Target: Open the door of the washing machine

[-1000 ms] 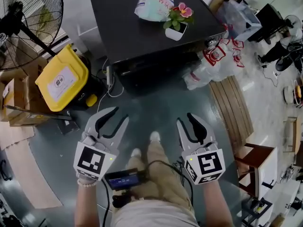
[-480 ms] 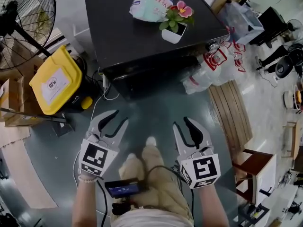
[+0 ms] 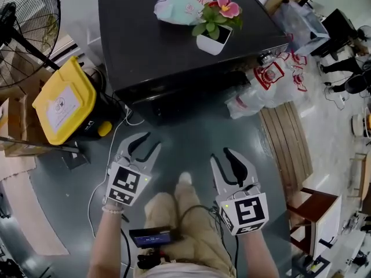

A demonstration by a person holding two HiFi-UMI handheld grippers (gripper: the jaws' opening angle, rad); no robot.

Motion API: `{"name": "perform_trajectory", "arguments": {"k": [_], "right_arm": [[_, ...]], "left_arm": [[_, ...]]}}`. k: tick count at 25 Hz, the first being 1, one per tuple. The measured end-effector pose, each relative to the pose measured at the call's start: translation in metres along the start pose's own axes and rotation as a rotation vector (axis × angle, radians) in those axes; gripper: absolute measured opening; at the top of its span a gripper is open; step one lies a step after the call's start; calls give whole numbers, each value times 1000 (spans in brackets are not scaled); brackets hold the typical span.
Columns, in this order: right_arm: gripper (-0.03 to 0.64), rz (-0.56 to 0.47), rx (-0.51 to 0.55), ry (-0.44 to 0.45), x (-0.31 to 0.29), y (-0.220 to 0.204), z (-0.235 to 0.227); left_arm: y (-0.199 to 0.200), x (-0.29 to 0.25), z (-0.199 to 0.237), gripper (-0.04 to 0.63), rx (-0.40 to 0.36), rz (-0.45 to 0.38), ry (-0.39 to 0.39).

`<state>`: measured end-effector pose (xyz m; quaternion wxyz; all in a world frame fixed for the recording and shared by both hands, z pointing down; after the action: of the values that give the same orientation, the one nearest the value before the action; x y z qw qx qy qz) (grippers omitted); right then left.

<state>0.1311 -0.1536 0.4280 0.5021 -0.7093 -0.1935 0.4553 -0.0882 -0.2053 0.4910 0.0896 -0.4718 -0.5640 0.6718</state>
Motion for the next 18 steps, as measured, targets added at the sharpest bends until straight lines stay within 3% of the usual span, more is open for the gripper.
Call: {"name": "perform_trajectory", "arguments": {"k": [6,18], "right_arm": [[115,11,-7,12,-14,-15,-16],[115,42,-23,4,-30,-38,-41]], "left_arm": [[-29,-43,3,132,30,49,-4],[-68,-120,20,145,-36,172,-21]]}}
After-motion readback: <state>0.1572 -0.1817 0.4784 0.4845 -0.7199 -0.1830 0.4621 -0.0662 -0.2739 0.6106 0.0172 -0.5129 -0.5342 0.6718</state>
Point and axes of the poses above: the fingertips, and each gripper's own axes: x backward along the fingers, z to its left, y out of its top, the point moved 7 cm from there along x, backward along the fingers, and after that the axes turned 4 degrees about y, right-handed, at the moved point
